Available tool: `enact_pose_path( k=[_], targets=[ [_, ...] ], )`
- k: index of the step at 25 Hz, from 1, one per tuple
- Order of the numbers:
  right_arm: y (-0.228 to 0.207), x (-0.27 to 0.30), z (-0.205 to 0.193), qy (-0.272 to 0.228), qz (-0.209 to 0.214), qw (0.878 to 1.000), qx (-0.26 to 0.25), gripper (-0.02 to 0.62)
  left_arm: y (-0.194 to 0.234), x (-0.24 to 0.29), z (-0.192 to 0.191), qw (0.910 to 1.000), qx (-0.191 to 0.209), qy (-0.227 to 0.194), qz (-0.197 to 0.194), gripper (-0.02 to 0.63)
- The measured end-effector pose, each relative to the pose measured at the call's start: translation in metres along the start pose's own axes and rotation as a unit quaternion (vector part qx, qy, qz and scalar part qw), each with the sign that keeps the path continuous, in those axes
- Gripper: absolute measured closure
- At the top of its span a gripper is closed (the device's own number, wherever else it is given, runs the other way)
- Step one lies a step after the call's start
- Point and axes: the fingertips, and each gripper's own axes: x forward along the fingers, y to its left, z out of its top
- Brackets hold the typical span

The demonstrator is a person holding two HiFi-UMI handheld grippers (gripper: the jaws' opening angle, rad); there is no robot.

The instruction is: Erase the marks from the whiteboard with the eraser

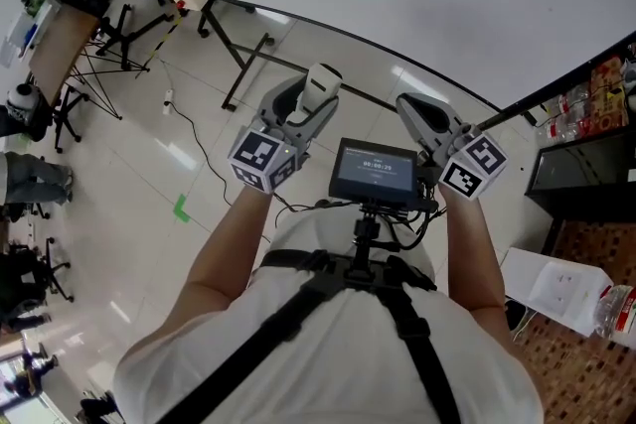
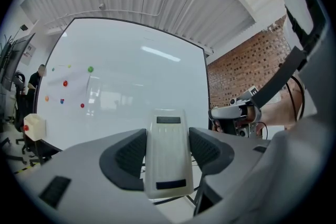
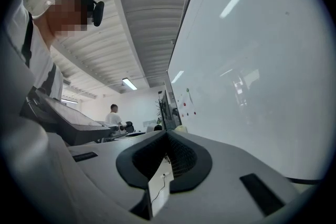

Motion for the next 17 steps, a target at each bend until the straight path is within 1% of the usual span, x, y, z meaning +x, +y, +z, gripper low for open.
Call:
enact_pose_path(
  k=[4, 7, 13, 17],
  targets=[
    [0.001, -0.003, -0.002, 0.002, 0.006, 1.000, 0.004, 0.580, -0.010, 0.000, -0.005, 1.0000, -0.006, 0.001, -0.003, 0.322],
    [0.003, 0.009, -0.005, 0.005, 0.010, 1.000, 0.002, 0.580, -0.003, -0.005, -0.011, 0.9999, -0.011, 0.000, -0.002, 0.322],
    [0.049, 0.052, -0.011, 0.007, 0.008, 1.000, -0.005, 0.580, 0.023, -0.057, -0.007, 0.9997, -0.017, -0.013, -0.010, 0.322],
    [0.071, 0.075, -0.020, 0.009, 0.008, 1.000, -0.007, 0.580, 0.038, -0.084, -0.008, 0.9996, -0.018, -0.019, -0.012, 0.322]
  ],
)
